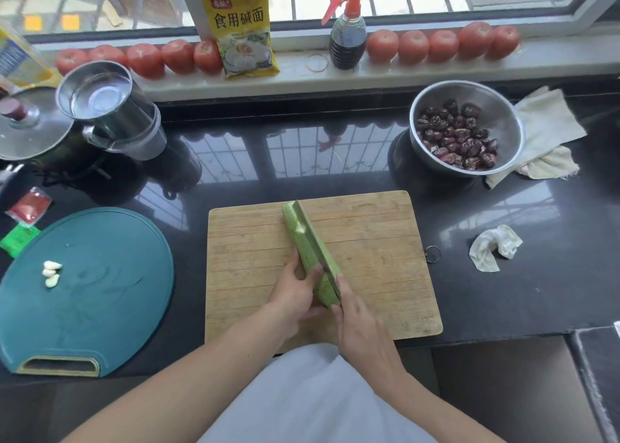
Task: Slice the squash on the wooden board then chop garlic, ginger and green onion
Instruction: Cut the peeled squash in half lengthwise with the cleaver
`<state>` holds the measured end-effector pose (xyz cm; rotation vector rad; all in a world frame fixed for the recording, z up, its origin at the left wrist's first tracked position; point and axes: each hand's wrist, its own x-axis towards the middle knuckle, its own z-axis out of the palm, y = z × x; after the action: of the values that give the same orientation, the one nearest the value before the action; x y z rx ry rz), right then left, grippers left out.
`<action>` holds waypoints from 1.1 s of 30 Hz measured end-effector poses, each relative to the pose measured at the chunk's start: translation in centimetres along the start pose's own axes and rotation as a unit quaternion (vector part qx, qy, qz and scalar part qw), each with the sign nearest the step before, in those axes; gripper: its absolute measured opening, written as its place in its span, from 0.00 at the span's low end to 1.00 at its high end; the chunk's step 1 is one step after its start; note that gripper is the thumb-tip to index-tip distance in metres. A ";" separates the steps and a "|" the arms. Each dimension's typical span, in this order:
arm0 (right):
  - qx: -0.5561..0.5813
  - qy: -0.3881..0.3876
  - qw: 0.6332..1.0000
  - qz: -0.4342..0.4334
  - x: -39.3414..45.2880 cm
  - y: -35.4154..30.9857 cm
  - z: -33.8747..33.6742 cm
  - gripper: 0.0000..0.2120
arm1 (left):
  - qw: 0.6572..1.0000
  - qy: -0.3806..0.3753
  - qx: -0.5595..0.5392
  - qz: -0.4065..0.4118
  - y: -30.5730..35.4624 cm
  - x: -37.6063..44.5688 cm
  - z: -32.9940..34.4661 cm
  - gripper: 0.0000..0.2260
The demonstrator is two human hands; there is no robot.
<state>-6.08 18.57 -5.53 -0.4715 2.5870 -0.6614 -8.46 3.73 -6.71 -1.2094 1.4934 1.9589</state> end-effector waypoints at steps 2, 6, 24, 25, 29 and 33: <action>-0.005 -0.011 1.000 0.018 1.0 -0.5 -0.2 0.27 | 1.000 0.002 0.002 0.003 -0.1 0.1 0.1 0.25; 0.005 -0.053 0.997 0.060 2.6 -1.6 -0.6 0.28 | 1.000 0.000 0.005 0.002 0.0 0.0 0.2 0.23; -0.015 -0.086 0.992 0.089 5.4 -3.0 -1.0 0.29 | 1.000 -0.005 0.013 0.026 -0.4 0.7 -0.3 0.30; -0.018 -0.090 0.991 0.093 5.5 -3.0 -1.0 0.29 | 0.999 -0.005 0.016 0.027 -0.3 0.8 -0.3 0.29; -0.036 -0.104 0.990 0.092 5.5 -3.1 -0.7 0.29 | 1.000 -0.002 0.023 0.012 -0.4 1.2 -0.6 0.25; -0.051 -0.104 0.990 0.084 6.0 -3.0 -0.7 0.30 | 0.998 -0.036 -0.011 -0.043 -0.2 1.8 -1.3 0.19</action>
<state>-10.93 13.88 -5.31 -0.3288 2.4372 -0.4014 -8.78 2.28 -8.36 -1.1801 1.3657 1.9449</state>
